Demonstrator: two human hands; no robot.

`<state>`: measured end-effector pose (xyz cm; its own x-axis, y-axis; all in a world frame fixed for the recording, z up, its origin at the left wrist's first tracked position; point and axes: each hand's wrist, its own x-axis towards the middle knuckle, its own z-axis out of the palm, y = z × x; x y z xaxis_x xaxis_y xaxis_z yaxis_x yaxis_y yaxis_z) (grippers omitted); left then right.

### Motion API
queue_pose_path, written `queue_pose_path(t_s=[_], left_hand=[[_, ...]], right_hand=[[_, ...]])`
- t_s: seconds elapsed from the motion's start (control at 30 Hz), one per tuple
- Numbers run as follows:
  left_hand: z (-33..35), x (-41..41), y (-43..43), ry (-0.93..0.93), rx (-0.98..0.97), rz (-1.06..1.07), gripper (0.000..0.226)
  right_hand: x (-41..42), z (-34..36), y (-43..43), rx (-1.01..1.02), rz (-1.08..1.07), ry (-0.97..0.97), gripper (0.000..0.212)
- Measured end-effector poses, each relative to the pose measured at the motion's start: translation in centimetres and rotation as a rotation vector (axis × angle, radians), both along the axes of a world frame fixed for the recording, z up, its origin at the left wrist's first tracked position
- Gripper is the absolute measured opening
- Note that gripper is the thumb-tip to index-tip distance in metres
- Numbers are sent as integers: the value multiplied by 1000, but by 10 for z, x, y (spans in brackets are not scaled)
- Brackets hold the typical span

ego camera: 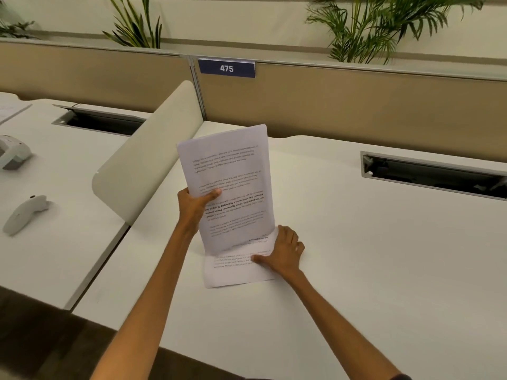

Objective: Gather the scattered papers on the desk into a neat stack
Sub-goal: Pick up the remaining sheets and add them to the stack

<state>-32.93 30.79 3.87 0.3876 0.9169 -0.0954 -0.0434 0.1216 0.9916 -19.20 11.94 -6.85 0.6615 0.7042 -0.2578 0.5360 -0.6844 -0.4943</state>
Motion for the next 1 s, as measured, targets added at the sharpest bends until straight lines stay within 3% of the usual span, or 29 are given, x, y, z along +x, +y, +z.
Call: queue_pose_path(t_s=[0.17, 0.43, 0.6, 0.77, 0.93, 1.0], left_hand=[[-4, -16, 7, 10, -41, 28, 34], [-15, -19, 4, 69, -96, -78, 37], [-26, -7, -8, 69, -217, -108, 46], [-47, -5, -22, 99, -364, -115, 55], [-75, 6, -42, 178, -492, -58, 45], [-80, 15, -48, 211, -502, -15, 33]], right_hand=[[20, 6, -4, -52, -70, -48, 104], [80, 28, -26, -42, -288, 73, 81], [93, 32, -41, 172, -514, 208, 63], [116, 57, -49, 544, -663, 216, 17], [130, 88, -46, 892, -738, 393, 25], [128, 88, -46, 929, -746, 464, 28]])
